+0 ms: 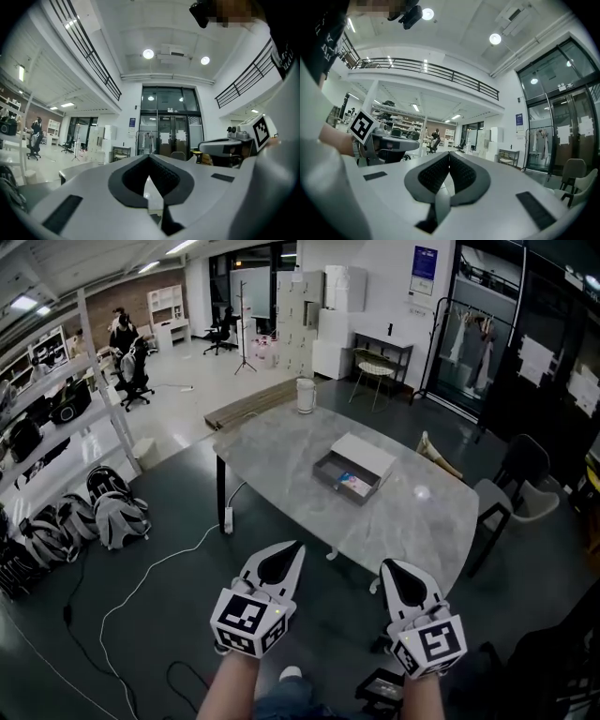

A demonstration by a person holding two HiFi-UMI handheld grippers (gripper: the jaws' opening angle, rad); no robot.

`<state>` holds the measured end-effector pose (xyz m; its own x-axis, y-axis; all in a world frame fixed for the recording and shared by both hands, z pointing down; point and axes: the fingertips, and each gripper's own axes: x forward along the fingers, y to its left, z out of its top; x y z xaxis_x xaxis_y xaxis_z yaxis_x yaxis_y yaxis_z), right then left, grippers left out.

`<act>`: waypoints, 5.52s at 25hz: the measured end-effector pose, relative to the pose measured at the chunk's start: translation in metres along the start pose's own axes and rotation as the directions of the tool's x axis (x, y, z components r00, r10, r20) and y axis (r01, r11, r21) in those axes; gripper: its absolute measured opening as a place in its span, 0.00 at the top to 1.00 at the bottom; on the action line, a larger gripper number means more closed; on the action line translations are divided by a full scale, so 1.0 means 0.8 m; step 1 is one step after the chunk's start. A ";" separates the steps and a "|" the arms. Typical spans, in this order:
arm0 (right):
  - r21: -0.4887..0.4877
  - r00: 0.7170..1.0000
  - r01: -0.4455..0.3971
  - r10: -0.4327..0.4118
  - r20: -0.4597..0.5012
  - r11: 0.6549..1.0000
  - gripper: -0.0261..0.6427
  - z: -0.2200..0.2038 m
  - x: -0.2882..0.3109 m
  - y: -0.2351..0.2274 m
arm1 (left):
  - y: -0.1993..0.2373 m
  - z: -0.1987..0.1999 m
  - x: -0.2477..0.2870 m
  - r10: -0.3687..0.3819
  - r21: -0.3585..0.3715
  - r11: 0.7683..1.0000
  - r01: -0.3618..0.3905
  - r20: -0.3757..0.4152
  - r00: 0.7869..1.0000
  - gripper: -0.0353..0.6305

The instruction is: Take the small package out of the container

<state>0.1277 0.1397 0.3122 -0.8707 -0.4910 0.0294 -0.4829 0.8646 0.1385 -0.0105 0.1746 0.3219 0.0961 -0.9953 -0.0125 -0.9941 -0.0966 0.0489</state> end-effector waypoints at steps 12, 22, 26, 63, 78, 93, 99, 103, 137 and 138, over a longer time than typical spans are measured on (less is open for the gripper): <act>0.028 0.997 0.058 -0.057 -0.046 0.998 0.92 -0.022 0.076 -0.007 | 0.069 -0.019 0.048 -0.058 0.015 0.998 0.059 -0.045 0.997 0.93; 0.041 0.995 0.092 -0.091 -0.047 0.995 0.92 -0.034 0.144 -0.053 | 0.121 -0.036 0.102 -0.065 0.008 0.998 0.066 -0.049 0.997 0.93; 0.053 0.995 0.088 -0.086 -0.041 0.995 0.92 -0.041 0.192 -0.077 | 0.149 -0.036 0.147 -0.076 0.022 0.997 0.077 -0.048 0.996 0.93; 0.196 0.885 0.455 -0.417 -0.205 0.869 0.92 -0.155 0.334 -0.348 | 0.187 -0.170 0.511 -0.548 -0.358 0.832 0.424 -0.414 0.726 0.61; 0.190 0.820 0.545 -0.471 -0.325 0.817 0.92 -0.201 0.356 -0.398 | 0.183 -0.309 0.547 -0.672 -0.582 0.739 0.339 -0.667 0.322 0.58; 0.219 0.789 0.562 -0.438 -0.432 0.797 0.92 -0.257 0.357 -0.408 | 0.160 -0.404 0.532 -0.564 -0.551 0.784 0.286 -0.824 -0.042 0.58; 0.235 0.761 0.601 -0.456 -0.461 0.764 0.92 -0.266 0.345 -0.414 | 0.156 -0.415 0.538 -0.579 -0.578 0.776 0.251 -0.811 -0.078 0.59; 0.238 0.757 0.604 -0.455 -0.469 0.760 0.92 -0.274 0.341 -0.416 | 0.156 -0.420 0.540 -0.597 -0.599 0.771 0.214 -0.798 -0.082 0.61; 0.249 0.796 0.588 -0.498 -0.344 0.769 0.92 -0.218 0.330 -0.408 | 0.104 -0.288 0.529 -0.809 -0.507 0.561 0.655 -0.504 0.303 0.73; 0.250 0.795 0.590 -0.500 -0.343 0.768 0.92 -0.217 0.328 -0.407 | 0.103 -0.289 0.528 -0.805 -0.523 0.573 0.632 -0.502 0.315 0.73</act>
<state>0.0729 -0.2893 0.4470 -0.4192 -0.8592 0.2935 -0.9078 0.4007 -0.1235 -0.0401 -0.2559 0.5518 0.8560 -0.2391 0.4583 -0.4824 -0.6880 0.5421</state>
